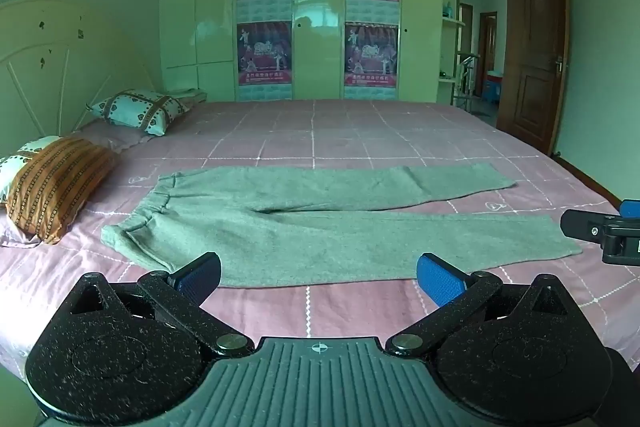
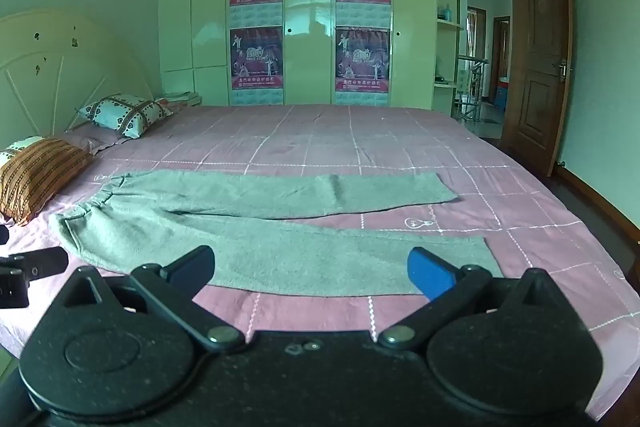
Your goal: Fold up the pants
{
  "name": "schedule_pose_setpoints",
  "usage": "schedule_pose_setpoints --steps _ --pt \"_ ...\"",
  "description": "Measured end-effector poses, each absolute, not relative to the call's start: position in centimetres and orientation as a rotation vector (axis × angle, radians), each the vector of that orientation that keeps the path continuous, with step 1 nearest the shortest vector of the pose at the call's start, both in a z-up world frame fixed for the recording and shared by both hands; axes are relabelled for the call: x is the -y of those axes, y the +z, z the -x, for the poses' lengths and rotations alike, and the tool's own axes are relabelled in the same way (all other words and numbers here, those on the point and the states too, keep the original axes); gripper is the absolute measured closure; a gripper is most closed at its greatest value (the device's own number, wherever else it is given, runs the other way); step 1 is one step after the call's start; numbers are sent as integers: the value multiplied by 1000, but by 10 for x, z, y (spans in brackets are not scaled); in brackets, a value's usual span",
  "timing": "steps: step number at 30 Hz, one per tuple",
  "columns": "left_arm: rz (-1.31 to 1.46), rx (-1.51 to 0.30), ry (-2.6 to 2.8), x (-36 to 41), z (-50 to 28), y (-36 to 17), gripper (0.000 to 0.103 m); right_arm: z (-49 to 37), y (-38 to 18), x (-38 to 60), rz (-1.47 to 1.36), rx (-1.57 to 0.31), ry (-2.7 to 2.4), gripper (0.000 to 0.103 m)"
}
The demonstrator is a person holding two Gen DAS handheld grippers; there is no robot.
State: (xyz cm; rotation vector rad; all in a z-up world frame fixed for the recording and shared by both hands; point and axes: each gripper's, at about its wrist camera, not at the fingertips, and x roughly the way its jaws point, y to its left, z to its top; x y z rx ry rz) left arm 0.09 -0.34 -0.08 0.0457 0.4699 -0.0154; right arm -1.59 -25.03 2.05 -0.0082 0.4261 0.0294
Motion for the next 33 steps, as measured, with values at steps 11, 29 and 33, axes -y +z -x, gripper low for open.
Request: schedule_pose_setpoints --steps 11,29,33 --pt "-10 -470 -25 -1 1 3 0 18 22 249 16 -426 27 6" --pt "-17 -466 -25 1 1 0 0 19 31 247 19 -423 25 6" --pt "-16 -467 -24 1 0 1 0 19 31 247 19 -422 25 6"
